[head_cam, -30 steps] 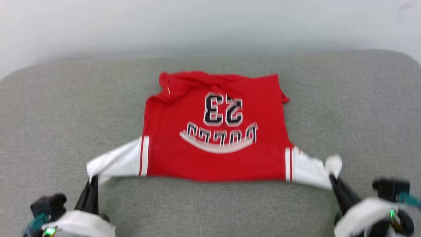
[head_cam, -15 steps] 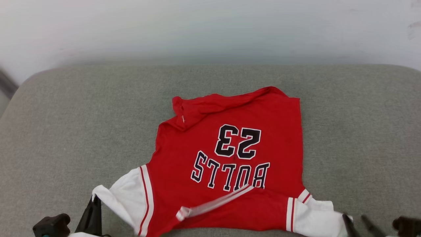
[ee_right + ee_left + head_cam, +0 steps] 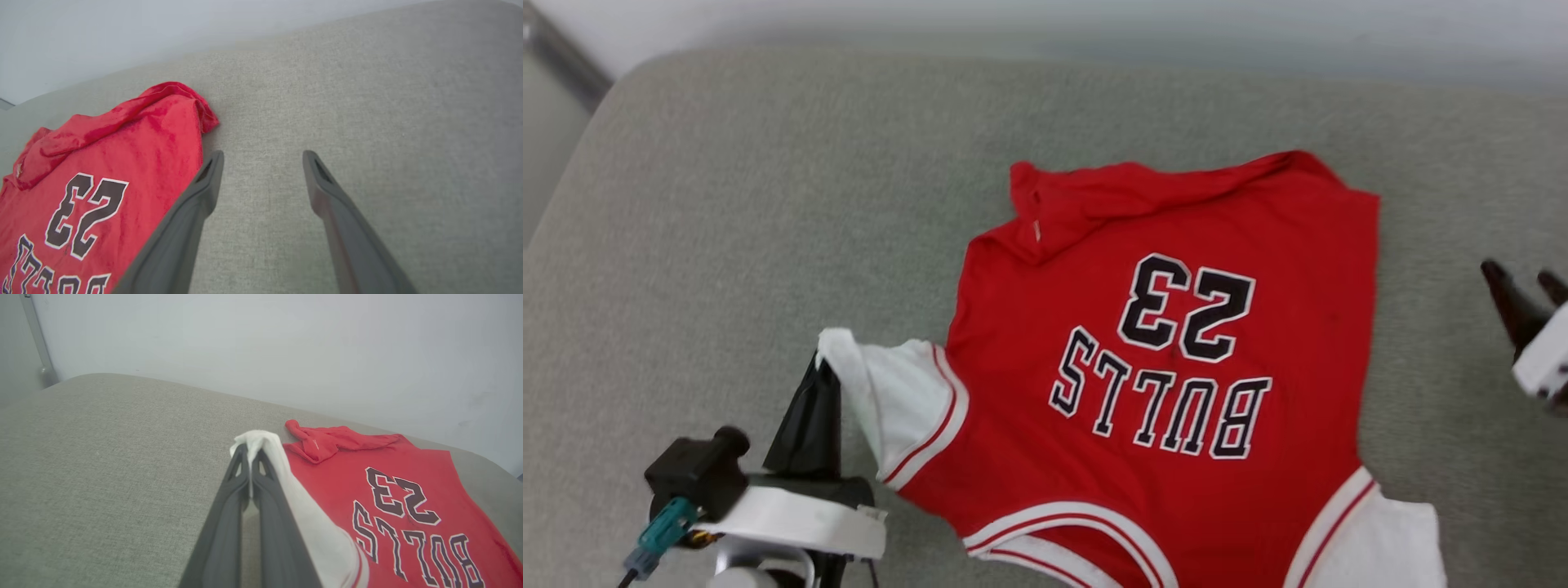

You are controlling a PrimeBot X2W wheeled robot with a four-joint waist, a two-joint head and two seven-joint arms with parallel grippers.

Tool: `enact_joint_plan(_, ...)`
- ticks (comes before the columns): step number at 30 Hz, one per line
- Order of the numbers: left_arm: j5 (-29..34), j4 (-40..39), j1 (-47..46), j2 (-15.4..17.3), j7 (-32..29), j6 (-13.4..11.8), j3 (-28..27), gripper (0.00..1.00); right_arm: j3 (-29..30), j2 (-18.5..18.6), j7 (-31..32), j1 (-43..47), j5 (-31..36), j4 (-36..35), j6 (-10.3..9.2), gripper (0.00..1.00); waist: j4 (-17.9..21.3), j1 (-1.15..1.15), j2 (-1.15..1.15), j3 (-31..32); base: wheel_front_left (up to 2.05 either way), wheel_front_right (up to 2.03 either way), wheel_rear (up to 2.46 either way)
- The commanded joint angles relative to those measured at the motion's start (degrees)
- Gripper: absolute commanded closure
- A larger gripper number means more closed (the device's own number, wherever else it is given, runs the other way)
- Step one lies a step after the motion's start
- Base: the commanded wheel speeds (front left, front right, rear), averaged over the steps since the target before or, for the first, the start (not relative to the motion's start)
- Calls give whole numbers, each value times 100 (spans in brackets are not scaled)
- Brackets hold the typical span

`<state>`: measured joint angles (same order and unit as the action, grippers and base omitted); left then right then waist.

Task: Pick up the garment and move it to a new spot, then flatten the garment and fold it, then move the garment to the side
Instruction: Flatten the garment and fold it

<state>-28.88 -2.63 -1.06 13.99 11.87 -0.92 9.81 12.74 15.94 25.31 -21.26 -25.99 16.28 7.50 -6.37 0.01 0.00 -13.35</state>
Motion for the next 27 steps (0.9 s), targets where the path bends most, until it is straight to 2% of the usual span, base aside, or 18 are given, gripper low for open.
enact_joint_plan(1, 32, -37, -126, -30, 58, 37, 33, 100, -64, 73, 170, -286, -10, 110, -2, 0, -391, -1, 0, -441, 0, 0, 0)
enact_joint_plan(5, 81, -113, -419, -161, 159, 162, 176, 100, -178, 365, 1101, -1269, 43, 617, -2, 0, -708, -1, 0, -877, 0, 0, 0)
enact_joint_plan(8, 105, -113, -587, -257, 223, 263, 246, 100, -282, 462, 1540, -1855, 161, 855, -2, 0, -909, -1, 0, -1134, 0, 0, 0)
enact_joint_plan(14, 147, 2, -822, -401, 302, 413, 329, 100, -351, 460, 2037, -2540, 447, 1406, -2, 0, -1128, -1, 0, -1467, 0, 0, 0)
enact_joint_plan(18, 173, 118, -894, -477, 314, 483, 329, 100, -408, 276, 2629, -2453, 617, 1991, -3, 0, -1148, -1, 0, -1510, 0, 0, 0)
enact_joint_plan(19, 176, 150, -907, -492, 320, 492, 324, 100, -426, 236, 2735, -2421, 642, 2078, -3, 62, -1146, -1, 0, -1506, 0, 0, 0)
enact_joint_plan(20, 184, 184, -908, -498, 325, 504, 314, 100, -418, 195, 2793, -2408, 662, 2138, -3, 100, -1137, -1, 0, -1496, 0, 0, 0)
enact_joint_plan(23, 186, 297, -916, -514, 331, 548, 278, 100, -361, 181, 2908, -2424, 763, 2167, -3, 100, -1077, -1, 0, -1399, 0, 0, 0)
enact_joint_plan(27, 197, 444, -839, -467, 339, 561, 183, 100, -404, 385, 2869, -2499, 885, 1866, -5, 100, -900, -1, 0, -1135, 0, 0, 0)
